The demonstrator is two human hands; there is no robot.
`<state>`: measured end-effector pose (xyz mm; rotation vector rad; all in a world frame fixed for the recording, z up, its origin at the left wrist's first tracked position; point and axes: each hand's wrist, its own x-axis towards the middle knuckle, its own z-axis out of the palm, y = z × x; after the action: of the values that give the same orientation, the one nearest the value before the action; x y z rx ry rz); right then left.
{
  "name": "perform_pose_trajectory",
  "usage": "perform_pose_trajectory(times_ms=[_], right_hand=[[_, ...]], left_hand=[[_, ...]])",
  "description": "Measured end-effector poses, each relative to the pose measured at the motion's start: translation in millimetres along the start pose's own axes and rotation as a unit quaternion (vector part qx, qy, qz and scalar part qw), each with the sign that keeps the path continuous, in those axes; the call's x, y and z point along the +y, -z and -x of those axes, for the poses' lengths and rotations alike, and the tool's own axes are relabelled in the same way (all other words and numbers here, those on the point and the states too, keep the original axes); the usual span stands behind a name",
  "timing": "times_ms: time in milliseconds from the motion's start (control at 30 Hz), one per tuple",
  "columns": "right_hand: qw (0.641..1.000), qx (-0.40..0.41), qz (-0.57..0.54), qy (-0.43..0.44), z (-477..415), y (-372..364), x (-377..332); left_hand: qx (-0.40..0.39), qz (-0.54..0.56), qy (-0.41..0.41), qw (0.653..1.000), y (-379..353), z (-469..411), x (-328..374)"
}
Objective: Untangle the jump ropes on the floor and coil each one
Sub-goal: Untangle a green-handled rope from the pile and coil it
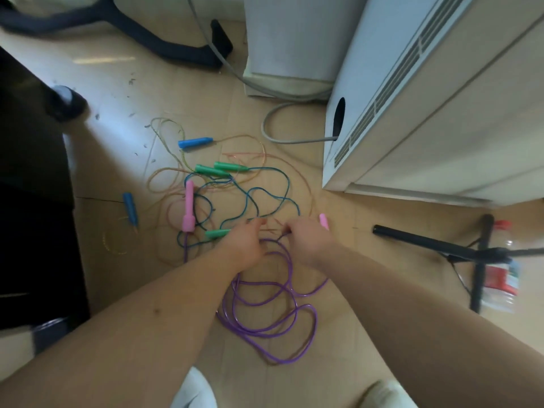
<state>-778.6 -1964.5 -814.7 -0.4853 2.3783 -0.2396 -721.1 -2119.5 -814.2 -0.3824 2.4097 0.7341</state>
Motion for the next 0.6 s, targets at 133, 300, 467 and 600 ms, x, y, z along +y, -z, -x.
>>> perform_pose_trajectory(times_ms=[133, 300, 467, 600], right_hand=[[0.994, 0.06, -0.084, 0.025, 43.7, 53.3, -25.3], [0.984, 0.12, -0.107, 0.074, 113.9, 110.6, -45.5], [0.985, 0.135, -0.086, 0.063, 182.6, 132.4, -55.0], [0.983, 0.134, -0.108, 0.069, 232.2, 140.6, -59.7]], left_hand=[[0.043, 0.018, -0.053, 0.997, 24.7, 33.7, 39.0], [0.129, 0.057, -0.102, 0.985, 62.4, 89.7, 71.1], [0.152, 0.083, -0.131, 0.976, 89.1, 159.6, 87.8], [0.178, 0.14, -0.165, 0.96, 100.4, 207.2, 93.9]])
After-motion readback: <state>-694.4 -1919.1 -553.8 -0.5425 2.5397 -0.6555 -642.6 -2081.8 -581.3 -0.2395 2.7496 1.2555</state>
